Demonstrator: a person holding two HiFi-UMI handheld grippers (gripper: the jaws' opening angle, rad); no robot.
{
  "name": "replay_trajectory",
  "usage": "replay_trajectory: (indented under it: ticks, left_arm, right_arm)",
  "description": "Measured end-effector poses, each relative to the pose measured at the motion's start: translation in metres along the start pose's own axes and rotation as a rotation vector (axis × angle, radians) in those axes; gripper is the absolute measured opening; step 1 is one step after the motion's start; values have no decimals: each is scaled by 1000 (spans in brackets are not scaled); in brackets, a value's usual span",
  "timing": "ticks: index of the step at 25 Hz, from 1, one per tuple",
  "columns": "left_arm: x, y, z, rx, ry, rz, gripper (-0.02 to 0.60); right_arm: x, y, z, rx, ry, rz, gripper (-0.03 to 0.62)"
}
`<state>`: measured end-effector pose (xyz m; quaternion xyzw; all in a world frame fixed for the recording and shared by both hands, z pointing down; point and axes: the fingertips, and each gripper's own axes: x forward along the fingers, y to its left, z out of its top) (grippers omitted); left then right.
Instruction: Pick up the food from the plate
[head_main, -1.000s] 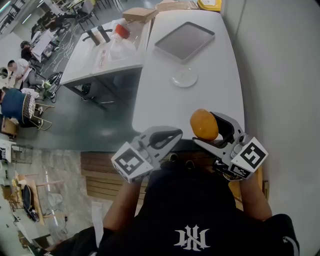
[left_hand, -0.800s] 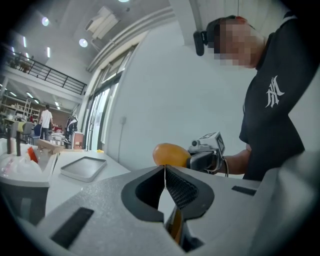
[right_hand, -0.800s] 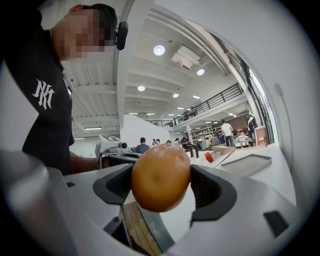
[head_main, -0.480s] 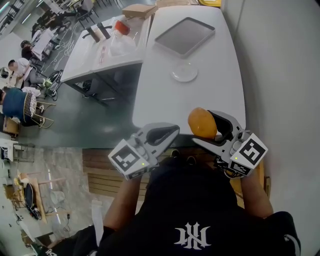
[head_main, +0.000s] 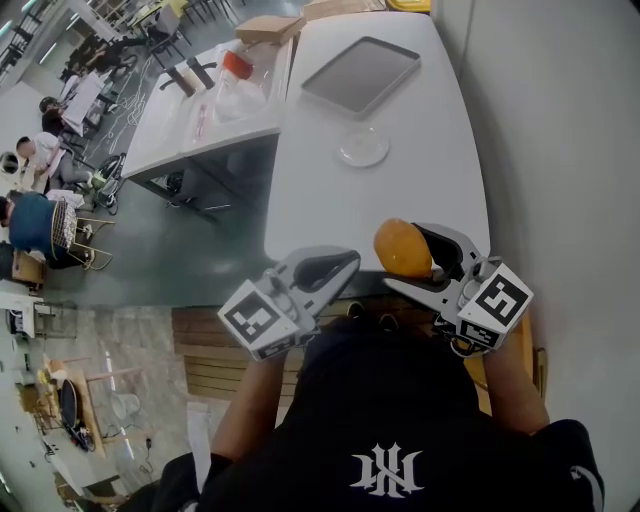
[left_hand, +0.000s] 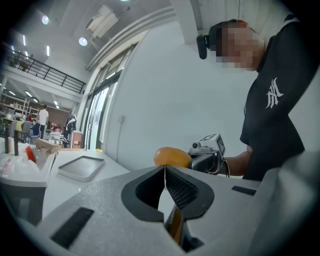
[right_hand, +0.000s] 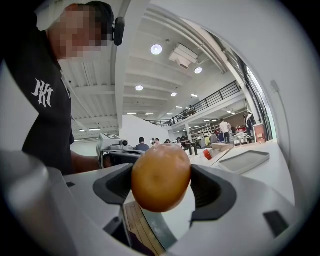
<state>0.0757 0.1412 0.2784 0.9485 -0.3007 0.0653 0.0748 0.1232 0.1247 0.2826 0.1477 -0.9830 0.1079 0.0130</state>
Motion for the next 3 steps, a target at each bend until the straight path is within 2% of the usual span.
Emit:
replay_trajectory:
  ticks: [3]
  left_arm:
    - [6, -9, 6, 0, -3, -9, 8]
  right_arm:
    - [-11, 1, 0, 10, 7, -6, 356]
